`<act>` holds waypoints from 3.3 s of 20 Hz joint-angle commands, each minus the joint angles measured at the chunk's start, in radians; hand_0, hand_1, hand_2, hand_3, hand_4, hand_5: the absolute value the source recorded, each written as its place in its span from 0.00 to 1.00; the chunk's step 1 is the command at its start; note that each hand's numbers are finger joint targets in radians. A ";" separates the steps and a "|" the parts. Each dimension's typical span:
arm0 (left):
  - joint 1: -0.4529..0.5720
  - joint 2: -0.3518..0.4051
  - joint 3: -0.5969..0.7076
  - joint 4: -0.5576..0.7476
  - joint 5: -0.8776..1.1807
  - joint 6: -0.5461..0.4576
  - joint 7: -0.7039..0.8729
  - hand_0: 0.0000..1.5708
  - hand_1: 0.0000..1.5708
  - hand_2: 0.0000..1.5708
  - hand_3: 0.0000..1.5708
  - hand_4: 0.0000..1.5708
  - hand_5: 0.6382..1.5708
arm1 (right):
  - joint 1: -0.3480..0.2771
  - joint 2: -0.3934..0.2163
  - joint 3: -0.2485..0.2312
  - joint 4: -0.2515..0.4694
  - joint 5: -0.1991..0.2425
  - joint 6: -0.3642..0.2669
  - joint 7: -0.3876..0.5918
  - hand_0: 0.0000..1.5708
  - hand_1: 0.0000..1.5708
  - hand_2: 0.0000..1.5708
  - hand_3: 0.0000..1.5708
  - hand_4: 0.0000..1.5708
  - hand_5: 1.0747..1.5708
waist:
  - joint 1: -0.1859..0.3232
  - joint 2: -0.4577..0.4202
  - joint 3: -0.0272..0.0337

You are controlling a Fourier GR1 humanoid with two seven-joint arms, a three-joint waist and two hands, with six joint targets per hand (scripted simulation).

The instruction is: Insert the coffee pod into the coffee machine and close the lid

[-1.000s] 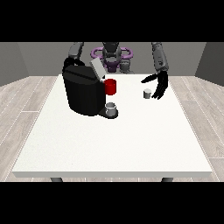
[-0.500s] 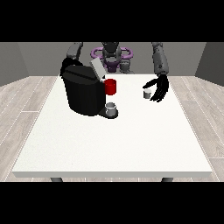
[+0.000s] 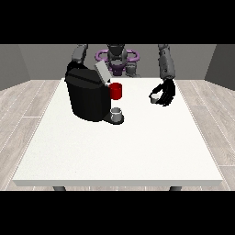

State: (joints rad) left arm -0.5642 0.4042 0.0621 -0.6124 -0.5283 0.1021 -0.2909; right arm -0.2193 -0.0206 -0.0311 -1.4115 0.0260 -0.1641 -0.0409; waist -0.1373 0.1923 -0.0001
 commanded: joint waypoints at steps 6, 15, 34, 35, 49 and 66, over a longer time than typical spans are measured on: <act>-0.020 0.004 -0.027 0.087 -0.100 0.083 -0.005 0.65 0.65 0.71 0.57 0.18 1.00 | -0.008 -0.008 -0.019 -0.023 -0.029 0.012 0.001 0.00 0.00 0.00 0.00 0.33 1.00 | -0.026 0.011 -0.0002; -0.134 -0.009 -0.040 0.006 -0.079 -0.057 -0.066 0.92 0.92 0.92 0.88 0.40 1.00 | -0.013 -0.009 -0.030 0.091 -0.041 0.018 -0.030 0.00 0.00 0.00 0.00 0.27 1.00 | 0.010 -0.047 0.0004; -0.399 0.051 0.018 -0.067 -0.047 -0.304 0.090 0.80 0.80 0.85 0.82 0.34 1.00 | -0.034 0.000 -0.025 0.170 -0.058 0.044 -0.085 0.00 0.00 0.00 0.00 0.31 1.00 | -0.035 -0.077 0.0004; -0.392 0.031 0.001 -0.064 -0.084 -0.232 0.100 0.80 0.80 0.84 0.81 0.34 1.00 | -0.040 -0.019 -0.011 0.130 -0.063 0.069 -0.027 0.00 0.00 0.00 0.00 0.30 1.00 | -0.078 -0.080 0.0002; -0.569 0.081 0.072 -0.019 -0.072 -0.234 0.145 0.81 0.81 0.85 0.81 0.33 1.00 | -0.123 -0.001 0.050 0.022 -0.039 0.020 0.031 0.00 0.00 0.00 0.00 0.33 1.00 | -0.165 0.031 0.0001; -0.566 0.034 0.056 -0.009 -0.099 -0.235 0.160 0.80 0.80 0.83 0.77 0.33 1.00 | -0.075 -0.026 -0.013 0.034 -0.060 0.016 -0.001 0.00 0.00 0.00 0.00 0.33 1.00 | -0.147 0.032 0.0002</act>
State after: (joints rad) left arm -1.1635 0.4384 0.1182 -0.6247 -0.6277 -0.1280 -0.1066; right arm -0.3336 -0.0475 -0.0340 -1.3762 -0.0185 -0.1574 -0.0372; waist -0.2963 0.2377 0.0003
